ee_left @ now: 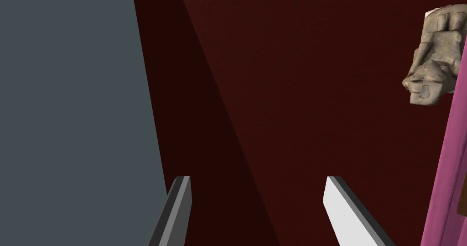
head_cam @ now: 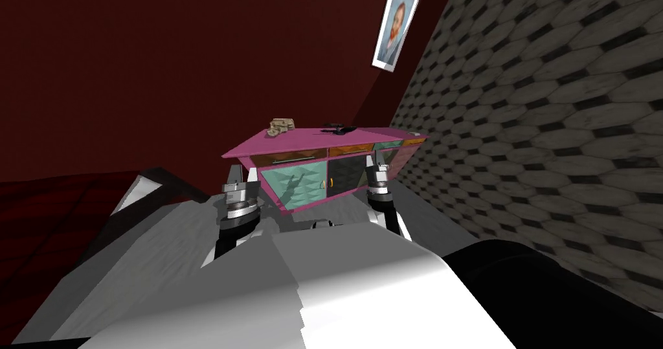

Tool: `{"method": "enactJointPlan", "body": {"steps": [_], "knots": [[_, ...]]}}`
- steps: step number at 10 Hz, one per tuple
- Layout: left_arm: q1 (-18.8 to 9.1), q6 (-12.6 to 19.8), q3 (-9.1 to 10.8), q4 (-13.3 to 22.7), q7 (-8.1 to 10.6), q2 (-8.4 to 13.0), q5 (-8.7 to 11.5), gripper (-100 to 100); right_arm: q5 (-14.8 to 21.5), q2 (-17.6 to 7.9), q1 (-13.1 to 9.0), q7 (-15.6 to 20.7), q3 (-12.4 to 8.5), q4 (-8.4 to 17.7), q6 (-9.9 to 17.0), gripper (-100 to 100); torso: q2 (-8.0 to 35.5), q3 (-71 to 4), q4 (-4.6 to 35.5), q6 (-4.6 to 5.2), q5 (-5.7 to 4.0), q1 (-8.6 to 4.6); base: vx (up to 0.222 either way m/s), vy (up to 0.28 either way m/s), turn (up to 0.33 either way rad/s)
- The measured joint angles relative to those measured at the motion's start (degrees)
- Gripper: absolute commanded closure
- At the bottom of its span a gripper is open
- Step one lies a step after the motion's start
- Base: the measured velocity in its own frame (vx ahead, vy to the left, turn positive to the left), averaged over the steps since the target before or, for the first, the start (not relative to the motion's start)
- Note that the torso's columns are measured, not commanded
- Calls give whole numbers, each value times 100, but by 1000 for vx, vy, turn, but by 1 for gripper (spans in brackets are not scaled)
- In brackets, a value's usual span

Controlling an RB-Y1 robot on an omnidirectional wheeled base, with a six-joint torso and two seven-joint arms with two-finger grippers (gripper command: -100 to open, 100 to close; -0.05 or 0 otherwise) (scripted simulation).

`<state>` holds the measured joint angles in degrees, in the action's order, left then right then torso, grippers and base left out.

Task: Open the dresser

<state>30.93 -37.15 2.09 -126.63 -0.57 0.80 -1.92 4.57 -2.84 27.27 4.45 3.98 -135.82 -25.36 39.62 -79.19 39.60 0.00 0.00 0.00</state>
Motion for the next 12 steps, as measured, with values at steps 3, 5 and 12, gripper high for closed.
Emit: {"method": "enactJointPlan", "body": {"steps": [3,5,12], "knots": [[0,1,0,3,0,0,0,0,324,-216,-30,-69,162,390,247,-100,263,-531,262,1,-2,-6,-17,-31,239],[1,1,0,3,0,0,0,0,479,-348,-90,-184,165,616,454,-100,266,-538,268,3,1,2,-12,-23,150],[1,1,0,3,0,0,0,0,1200,-545,-195,-436,479,1375,1366,-100,267,-538,269,5,1,-1,-9,-18,216]]}}
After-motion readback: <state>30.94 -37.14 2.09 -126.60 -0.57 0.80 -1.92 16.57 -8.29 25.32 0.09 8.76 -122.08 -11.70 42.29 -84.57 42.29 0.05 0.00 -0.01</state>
